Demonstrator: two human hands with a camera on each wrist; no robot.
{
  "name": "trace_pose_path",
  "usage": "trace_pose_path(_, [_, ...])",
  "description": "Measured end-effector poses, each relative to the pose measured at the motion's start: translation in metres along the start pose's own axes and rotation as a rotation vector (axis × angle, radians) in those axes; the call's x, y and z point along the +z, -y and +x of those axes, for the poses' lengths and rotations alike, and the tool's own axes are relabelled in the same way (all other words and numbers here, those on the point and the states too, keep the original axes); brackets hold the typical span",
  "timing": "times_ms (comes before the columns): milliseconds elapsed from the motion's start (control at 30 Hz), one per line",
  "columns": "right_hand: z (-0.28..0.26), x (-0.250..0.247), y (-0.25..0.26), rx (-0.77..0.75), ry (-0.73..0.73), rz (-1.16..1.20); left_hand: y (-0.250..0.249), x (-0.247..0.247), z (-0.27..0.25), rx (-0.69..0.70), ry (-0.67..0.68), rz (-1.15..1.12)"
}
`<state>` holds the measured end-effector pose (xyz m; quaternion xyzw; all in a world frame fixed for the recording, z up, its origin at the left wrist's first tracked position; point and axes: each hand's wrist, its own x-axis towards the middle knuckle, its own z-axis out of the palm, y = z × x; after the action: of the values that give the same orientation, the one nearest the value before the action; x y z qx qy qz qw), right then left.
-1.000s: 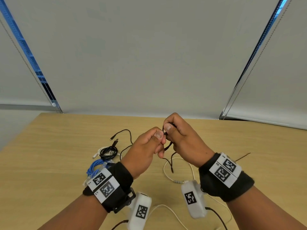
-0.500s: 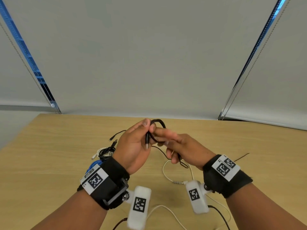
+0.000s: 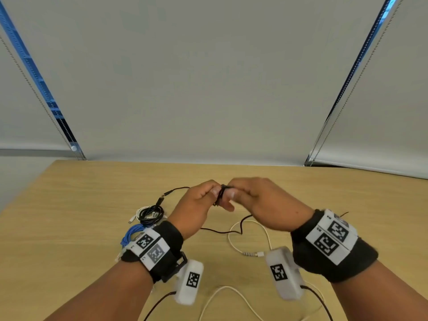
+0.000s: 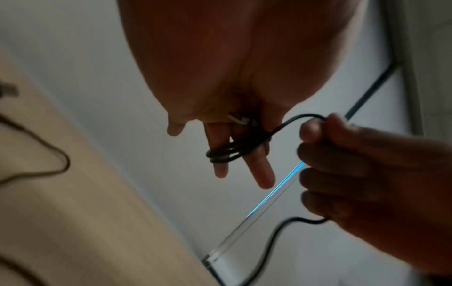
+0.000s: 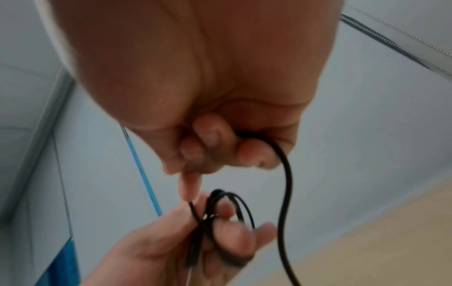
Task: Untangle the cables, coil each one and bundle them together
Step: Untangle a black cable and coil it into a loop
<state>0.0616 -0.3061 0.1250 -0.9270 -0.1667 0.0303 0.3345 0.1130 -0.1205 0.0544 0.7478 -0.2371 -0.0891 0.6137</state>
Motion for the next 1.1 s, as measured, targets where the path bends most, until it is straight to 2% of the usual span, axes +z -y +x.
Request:
trace_pose_path(100, [0.007, -0.009, -0.009, 0.030, -0.182, 0.143, -0.009, 0.007, -0.009, -0.012, 0.073, -0.226])
trace_pose_path(200, [0.006, 0.000, -0.012, 0.094, -0.200, 0.527, -0.016, 0.012, -0.010, 0.019, 0.097, -0.276])
trace_pose_path(300, [0.005, 0.010, -0.012, 0.089, -0.211, 0.676, -0.018, 0.014, -0.010, 0.052, 0.082, -0.229])
trace_pose_path(467, [0.013, 0.022, -0.008, 0.107, -0.251, 0.625, -0.022, 0.017, -0.009, 0.064, 0.076, -0.241])
trace_pose_path(600, [0.016, 0.020, -0.007, 0.133, -0.216, 0.696, -0.027, 0.015, -0.010, 0.019, 0.082, -0.315])
trace_pose_path(700, [0.014, 0.011, -0.018, 0.135, -0.216, 0.673, -0.024, 0.008, -0.013, -0.022, 0.089, -0.483])
trace_pose_path(800, [0.012, 0.011, -0.030, 0.142, -0.204, 0.710, -0.025, 0.002, -0.013, -0.003, 0.086, -0.678])
trace_pose_path(900, [0.008, 0.022, -0.037, 0.186, -0.070, 0.663, -0.032, -0.001, -0.006, 0.049, 0.040, -0.864])
trace_pose_path(967, [0.004, 0.030, -0.040, 0.233, 0.051, 0.579, -0.039, -0.006, 0.001, 0.093, -0.019, -0.907])
trace_pose_path(1100, [0.001, 0.040, -0.032, 0.195, 0.183, 0.374, -0.042, -0.014, 0.011, 0.130, -0.199, -0.760])
